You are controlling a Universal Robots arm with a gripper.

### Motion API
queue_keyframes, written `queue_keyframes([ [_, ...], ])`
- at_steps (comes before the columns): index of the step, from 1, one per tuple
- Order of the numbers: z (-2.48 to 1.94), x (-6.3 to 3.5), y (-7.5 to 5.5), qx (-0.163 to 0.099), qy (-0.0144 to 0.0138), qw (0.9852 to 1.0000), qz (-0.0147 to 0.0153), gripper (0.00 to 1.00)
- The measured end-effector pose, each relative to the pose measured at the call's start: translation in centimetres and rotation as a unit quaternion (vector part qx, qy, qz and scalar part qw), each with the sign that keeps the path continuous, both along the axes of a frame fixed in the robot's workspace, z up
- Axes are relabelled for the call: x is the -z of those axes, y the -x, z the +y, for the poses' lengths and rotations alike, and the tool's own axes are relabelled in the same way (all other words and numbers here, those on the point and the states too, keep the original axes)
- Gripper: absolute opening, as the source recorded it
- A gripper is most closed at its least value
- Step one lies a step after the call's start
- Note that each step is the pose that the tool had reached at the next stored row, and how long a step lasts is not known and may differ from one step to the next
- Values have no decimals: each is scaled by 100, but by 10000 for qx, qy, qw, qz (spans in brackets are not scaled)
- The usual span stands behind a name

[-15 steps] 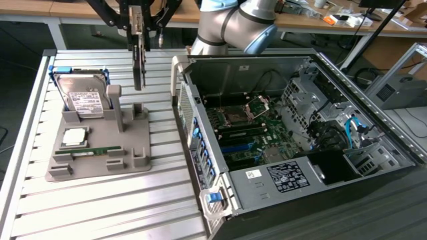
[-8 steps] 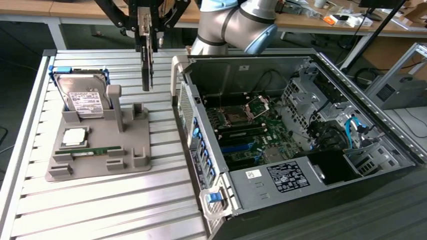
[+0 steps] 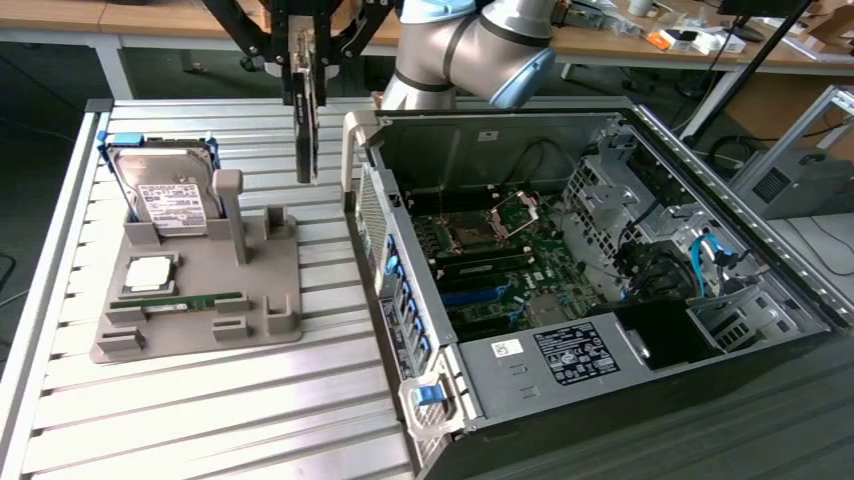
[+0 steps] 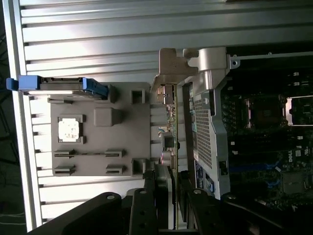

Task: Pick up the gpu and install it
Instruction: 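Pick up the gpu and move the gpu toward the slot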

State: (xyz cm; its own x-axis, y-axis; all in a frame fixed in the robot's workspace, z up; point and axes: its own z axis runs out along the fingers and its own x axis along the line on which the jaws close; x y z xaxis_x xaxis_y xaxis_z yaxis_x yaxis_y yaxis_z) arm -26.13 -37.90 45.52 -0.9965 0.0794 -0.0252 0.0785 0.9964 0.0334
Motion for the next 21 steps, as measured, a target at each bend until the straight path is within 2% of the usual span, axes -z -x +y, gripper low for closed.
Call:
queue_keyframes([
  [21, -9, 5, -311, 1, 57, 10000, 0, 30],
])
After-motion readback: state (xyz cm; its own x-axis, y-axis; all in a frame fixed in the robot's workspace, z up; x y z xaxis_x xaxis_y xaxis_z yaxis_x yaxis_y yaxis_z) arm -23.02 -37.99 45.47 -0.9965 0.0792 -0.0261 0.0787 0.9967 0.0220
